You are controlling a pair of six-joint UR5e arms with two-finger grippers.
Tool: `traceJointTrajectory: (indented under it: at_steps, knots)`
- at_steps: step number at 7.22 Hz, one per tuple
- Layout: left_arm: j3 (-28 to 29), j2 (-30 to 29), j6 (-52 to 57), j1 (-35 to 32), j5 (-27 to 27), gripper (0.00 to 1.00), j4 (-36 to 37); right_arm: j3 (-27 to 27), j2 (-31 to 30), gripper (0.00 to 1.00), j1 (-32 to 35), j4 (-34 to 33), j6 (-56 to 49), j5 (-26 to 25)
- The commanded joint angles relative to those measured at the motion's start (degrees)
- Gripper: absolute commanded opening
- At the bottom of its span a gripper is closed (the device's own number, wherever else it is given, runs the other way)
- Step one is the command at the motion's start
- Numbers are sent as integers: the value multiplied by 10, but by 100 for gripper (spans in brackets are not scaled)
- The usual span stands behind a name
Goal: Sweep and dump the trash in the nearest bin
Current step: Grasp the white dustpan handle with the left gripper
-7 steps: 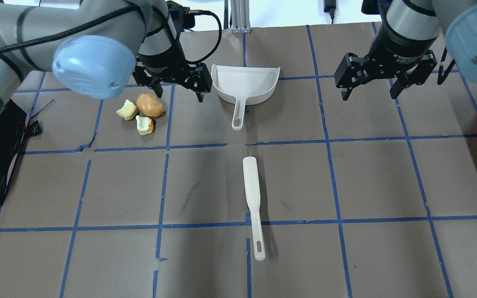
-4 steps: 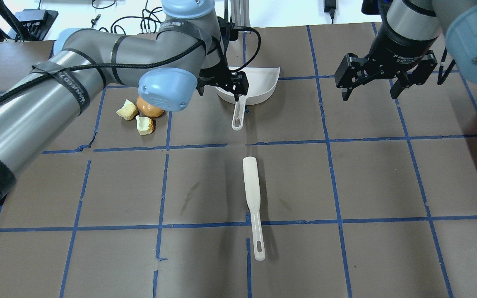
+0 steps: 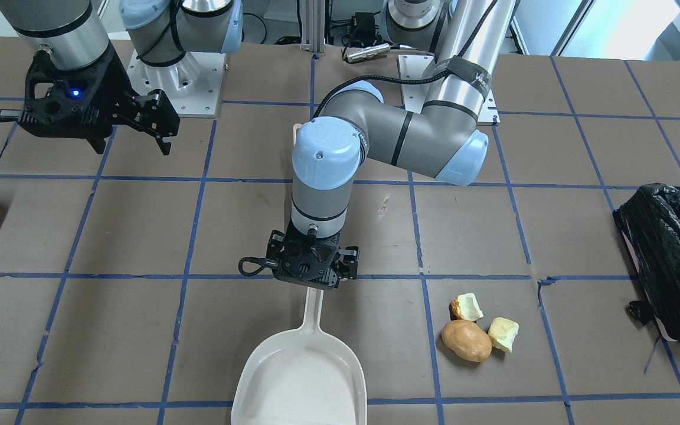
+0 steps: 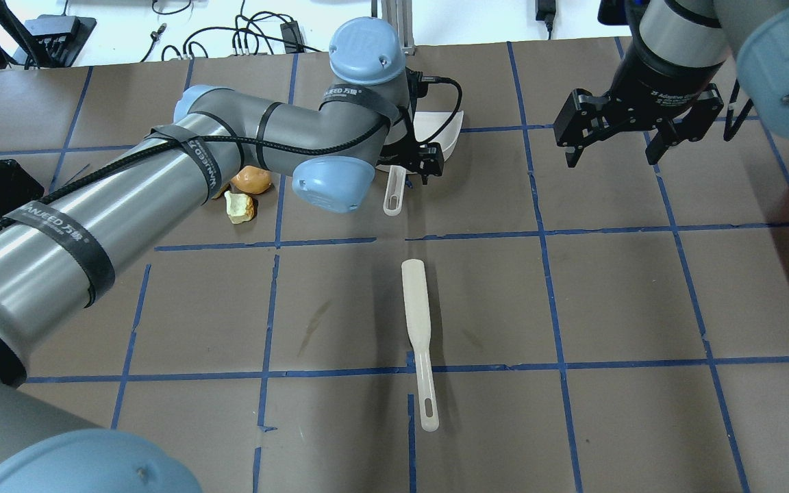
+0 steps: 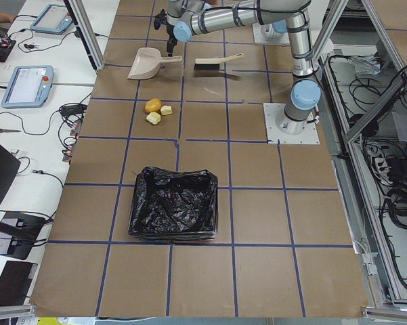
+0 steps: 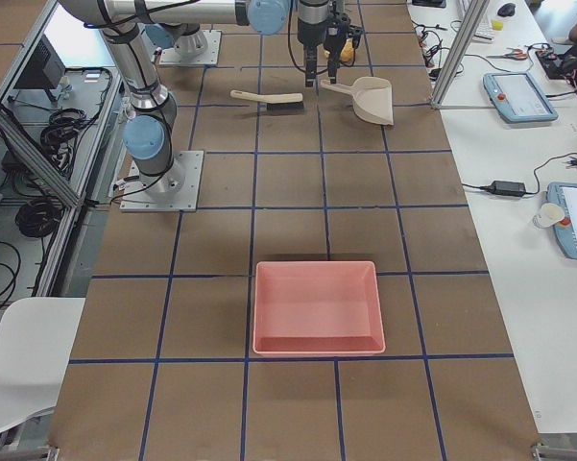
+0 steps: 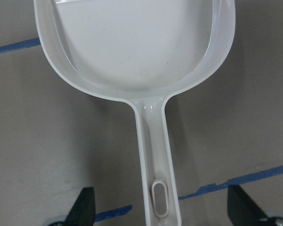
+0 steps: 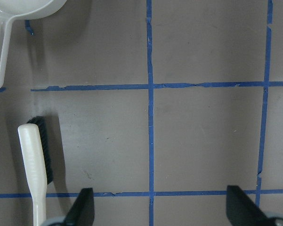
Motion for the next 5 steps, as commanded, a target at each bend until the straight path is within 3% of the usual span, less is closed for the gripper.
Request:
traceJointTrajectory:
  at_steps: [1,2,5]
  knots:
    - [-28,-10,-4,-6,2,99,29,0,-1,100,0,-1,-7,1]
    - [-31,-10,11,-6,6,100,73,0,-1,100,0,-1,-7,4]
    - [-61,-11,36,3,9,99,76,0,-1,100,0,-1,-7,7]
